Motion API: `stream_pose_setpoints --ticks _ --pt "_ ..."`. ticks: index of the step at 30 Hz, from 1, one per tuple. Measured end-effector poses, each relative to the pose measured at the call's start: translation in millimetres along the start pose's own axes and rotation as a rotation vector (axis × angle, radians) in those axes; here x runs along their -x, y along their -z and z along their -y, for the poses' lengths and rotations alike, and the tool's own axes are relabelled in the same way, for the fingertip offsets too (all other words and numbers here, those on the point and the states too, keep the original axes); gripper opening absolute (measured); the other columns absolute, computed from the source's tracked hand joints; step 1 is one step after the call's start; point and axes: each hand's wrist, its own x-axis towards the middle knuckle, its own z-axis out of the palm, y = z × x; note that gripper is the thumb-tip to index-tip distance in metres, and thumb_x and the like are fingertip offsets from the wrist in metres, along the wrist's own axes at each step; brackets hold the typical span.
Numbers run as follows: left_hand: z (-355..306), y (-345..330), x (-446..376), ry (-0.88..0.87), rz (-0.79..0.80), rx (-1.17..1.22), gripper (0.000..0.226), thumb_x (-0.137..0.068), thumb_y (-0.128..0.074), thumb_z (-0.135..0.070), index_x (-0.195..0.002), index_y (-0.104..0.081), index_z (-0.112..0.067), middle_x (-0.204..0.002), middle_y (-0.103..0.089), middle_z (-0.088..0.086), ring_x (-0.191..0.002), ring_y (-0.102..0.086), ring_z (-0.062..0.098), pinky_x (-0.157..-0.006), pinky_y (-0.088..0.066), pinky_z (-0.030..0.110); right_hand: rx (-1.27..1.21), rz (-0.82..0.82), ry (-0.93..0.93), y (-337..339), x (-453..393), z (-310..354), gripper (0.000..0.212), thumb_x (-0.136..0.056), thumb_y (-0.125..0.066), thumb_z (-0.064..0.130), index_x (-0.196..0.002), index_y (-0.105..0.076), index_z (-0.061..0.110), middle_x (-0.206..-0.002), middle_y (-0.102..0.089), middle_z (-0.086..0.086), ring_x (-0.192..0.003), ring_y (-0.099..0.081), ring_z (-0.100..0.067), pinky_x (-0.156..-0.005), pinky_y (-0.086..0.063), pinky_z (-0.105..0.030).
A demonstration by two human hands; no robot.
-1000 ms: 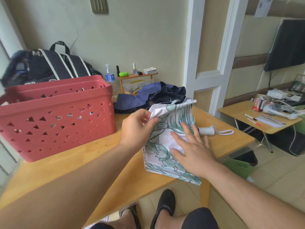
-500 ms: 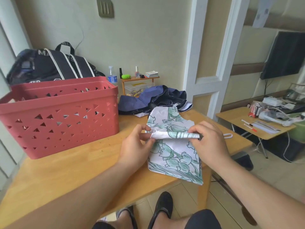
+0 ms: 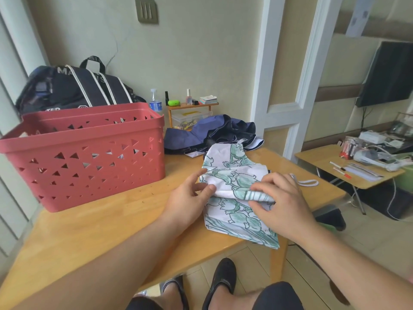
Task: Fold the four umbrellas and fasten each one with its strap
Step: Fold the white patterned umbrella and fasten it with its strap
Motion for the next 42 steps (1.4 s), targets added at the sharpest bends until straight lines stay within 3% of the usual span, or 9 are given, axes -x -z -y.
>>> stream_pose_setpoints --ticks 3,7,10,16,20,28,32,38,42 --pt "-4 -2 0 0.036 0.048 -0.015 0.071 -0.075 -0.062 -0.073 -0.142 -0.04 -0.065 -0.11 -0.076 -0.026 -0.109 -0.071 0.005 -0.107 -0.051 0.04 0.031 0.01 0.011 -1 2 -1 0.021 -0.078 -0.087 0.029 -0.098 -0.078 0.027 -0.097 -0.057 0.013 -0.101 -0.055 -0.019 -0.088 -0.046 -0.049" --pt "-22 -7 -6 0.124 -0.069 0.253 0.048 -0.085 -0.078 -0.042 -0.131 -0.065 -0.042 -0.103 -0.078 -0.005 -0.082 -0.075 0.01 -0.085 -0.061 0.033 0.066 0.056 -0.012 2 5 -2 0.029 -0.081 -0.075 0.049 -0.103 -0.076 0.031 -0.099 -0.056 0.016 -0.104 -0.055 -0.018 -0.089 -0.045 -0.047" --pt "-36 -5 -11 0.16 -0.089 0.357 0.031 -0.093 -0.074 -0.012 -0.121 -0.07 -0.025 -0.098 -0.072 0.005 -0.057 -0.057 0.008 -0.055 -0.048 0.02 0.075 0.059 -0.05 1 6 -2 0.021 -0.078 -0.085 0.035 -0.098 -0.077 0.032 -0.094 -0.058 0.018 -0.101 -0.055 -0.018 -0.089 -0.046 -0.05" --pt "-46 -2 -10 0.251 -0.029 0.523 0.026 -0.099 -0.066 -0.011 -0.123 -0.066 -0.021 -0.085 -0.066 -0.005 -0.068 -0.052 0.011 -0.038 -0.036 0.009 0.021 0.022 -0.179 6 -4 0 0.025 -0.079 -0.085 0.016 -0.086 -0.072 0.035 -0.076 -0.052 0.024 -0.088 -0.041 -0.006 -0.081 -0.046 -0.045" --pt "-40 -5 0 0.167 0.03 0.379 0.026 -0.101 -0.068 -0.022 -0.126 -0.065 -0.025 -0.094 -0.065 0.005 -0.058 -0.06 0.001 -0.05 -0.044 0.009 0.028 -0.015 -0.116 12 -11 1 0.026 -0.076 -0.088 0.016 -0.092 -0.076 0.032 -0.074 -0.045 0.025 -0.088 -0.043 -0.01 -0.081 -0.048 -0.048" --pt "-20 3 7 0.192 0.038 0.38 0.023 -0.094 -0.077 -0.014 -0.115 -0.071 -0.023 -0.096 -0.073 0.012 -0.071 -0.066 0.016 -0.072 -0.059 0.032 0.069 0.099 -0.169 14 6 -3 0.023 -0.074 -0.09 0.026 -0.078 -0.069 0.034 -0.09 -0.05 0.017 -0.101 -0.045 -0.011 -0.108 -0.037 -0.055" --pt "-8 6 9 0.149 0.057 0.193 0.018 -0.092 -0.08 -0.017 -0.107 -0.073 -0.025 -0.096 -0.076 0.022 -0.076 -0.067 0.024 -0.091 -0.058 0.053 0.122 0.166 -0.17 15 12 0 0.036 -0.07 -0.091 0.017 -0.071 -0.06 0.036 -0.081 -0.053 0.022 -0.098 -0.048 -0.016 -0.09 -0.042 -0.047" --pt "-3 4 6 0.121 0.094 -0.125 0.019 -0.085 -0.08 -0.054 -0.09 -0.073 -0.037 -0.089 -0.077 -0.002 -0.075 -0.067 0.013 -0.069 -0.051 0.028 0.061 0.485 -0.337 21 14 1 0.033 -0.084 -0.069 0.019 -0.072 -0.056 0.046 -0.093 -0.057 0.026 -0.103 -0.046 -0.012 -0.094 -0.045 -0.046" --pt "-4 2 10 0.066 0.059 -0.424 0.021 -0.079 -0.083 -0.054 -0.085 -0.073 -0.036 -0.086 -0.071 -0.014 -0.08 -0.065 0.005 -0.063 -0.044 0.024 0.193 0.642 -0.335 28 10 8 0.022 -0.091 -0.055 0.025 -0.083 -0.069 0.041 -0.103 -0.056 0.027 -0.111 -0.043 -0.012 -0.099 -0.039 -0.043"
